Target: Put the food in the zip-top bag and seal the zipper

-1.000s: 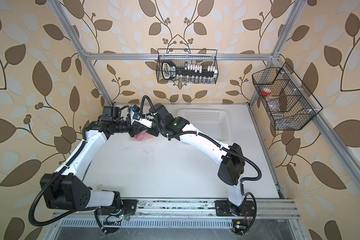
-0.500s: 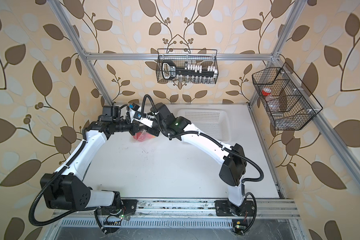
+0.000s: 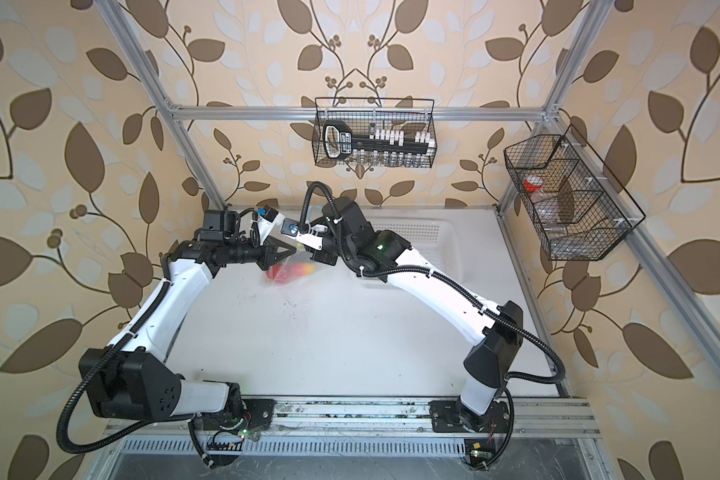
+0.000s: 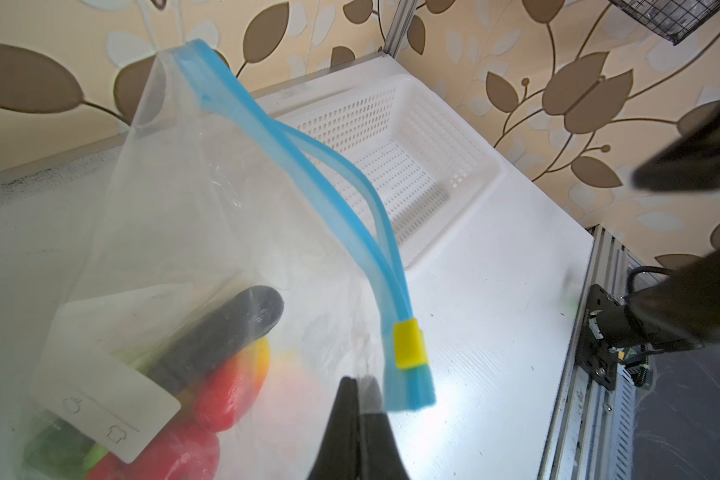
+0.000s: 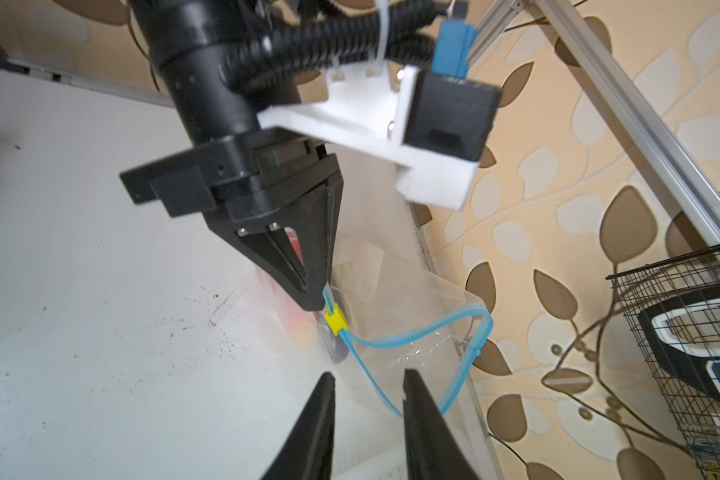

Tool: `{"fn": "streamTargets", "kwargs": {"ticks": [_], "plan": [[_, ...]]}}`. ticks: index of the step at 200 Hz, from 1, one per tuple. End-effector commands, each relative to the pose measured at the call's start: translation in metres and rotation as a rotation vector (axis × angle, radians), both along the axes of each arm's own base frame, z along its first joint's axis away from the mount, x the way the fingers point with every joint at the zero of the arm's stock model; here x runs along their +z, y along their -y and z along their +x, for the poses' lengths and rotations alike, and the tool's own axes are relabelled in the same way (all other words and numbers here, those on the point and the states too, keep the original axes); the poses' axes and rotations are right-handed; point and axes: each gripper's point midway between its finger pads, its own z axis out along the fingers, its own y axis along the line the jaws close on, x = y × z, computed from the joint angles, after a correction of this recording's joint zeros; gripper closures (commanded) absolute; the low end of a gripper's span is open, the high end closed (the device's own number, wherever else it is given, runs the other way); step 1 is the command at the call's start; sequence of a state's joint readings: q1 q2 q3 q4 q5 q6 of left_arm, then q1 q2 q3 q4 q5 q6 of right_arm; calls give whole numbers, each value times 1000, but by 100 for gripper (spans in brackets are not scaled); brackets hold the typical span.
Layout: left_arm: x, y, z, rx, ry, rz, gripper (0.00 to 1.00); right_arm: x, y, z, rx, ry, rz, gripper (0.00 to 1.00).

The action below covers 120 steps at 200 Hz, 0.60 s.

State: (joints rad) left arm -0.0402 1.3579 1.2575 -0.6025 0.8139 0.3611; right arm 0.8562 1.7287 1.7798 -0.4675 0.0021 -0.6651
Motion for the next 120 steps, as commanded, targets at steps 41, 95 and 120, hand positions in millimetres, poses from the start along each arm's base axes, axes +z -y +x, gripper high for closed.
{"fn": "streamTargets", "kwargs": {"ticks": [41, 95, 120], "plan": [[21, 7, -6, -48, 38, -32, 100, -49, -19, 2, 20, 102, -201, 68], [18, 8, -8, -44, 33, -44, 100, -46, -22, 11, -5, 139, -203, 68], [19, 7, -7, -38, 40, -43, 100, -35, -24, 7, 8, 155, -150, 67]]}}
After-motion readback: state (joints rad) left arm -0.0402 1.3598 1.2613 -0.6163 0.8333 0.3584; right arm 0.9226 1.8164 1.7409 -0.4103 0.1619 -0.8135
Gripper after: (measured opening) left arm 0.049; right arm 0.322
